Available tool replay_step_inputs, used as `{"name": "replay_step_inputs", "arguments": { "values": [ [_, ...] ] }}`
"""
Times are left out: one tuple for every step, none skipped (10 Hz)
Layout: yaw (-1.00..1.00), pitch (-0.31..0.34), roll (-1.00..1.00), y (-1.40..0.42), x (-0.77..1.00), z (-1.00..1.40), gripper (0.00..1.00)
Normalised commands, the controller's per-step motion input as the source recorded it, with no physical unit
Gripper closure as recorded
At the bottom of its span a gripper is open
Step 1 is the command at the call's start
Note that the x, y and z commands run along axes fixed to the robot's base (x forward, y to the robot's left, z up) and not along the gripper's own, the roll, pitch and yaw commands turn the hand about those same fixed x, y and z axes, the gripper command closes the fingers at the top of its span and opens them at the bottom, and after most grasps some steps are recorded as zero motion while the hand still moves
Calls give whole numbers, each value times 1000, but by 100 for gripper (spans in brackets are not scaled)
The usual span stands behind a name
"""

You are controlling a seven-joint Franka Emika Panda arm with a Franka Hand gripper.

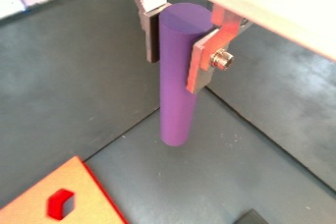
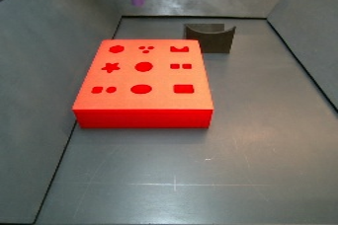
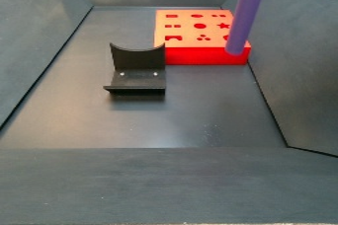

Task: Pick up the round object. Move up. Move to above the board. Insert the round object.
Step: Move to above the board.

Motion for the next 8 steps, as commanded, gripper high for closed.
{"name": "replay_step_inputs", "arguments": {
  "values": [
    [17, 75, -94, -72, 67, 659, 100],
    [12, 77, -87, -33, 38, 485, 100],
    [11, 74, -77, -25, 23, 317, 100],
    [-401, 471, 198, -1000, 274, 225, 100],
    [-379, 458, 213, -1000, 280, 197, 100],
    [-201, 390, 179, -1000, 295, 205, 100],
    [-112, 303, 88, -1000, 301, 203, 100],
    [-54, 223, 39, -1000, 304, 203, 100]
  ]
}}
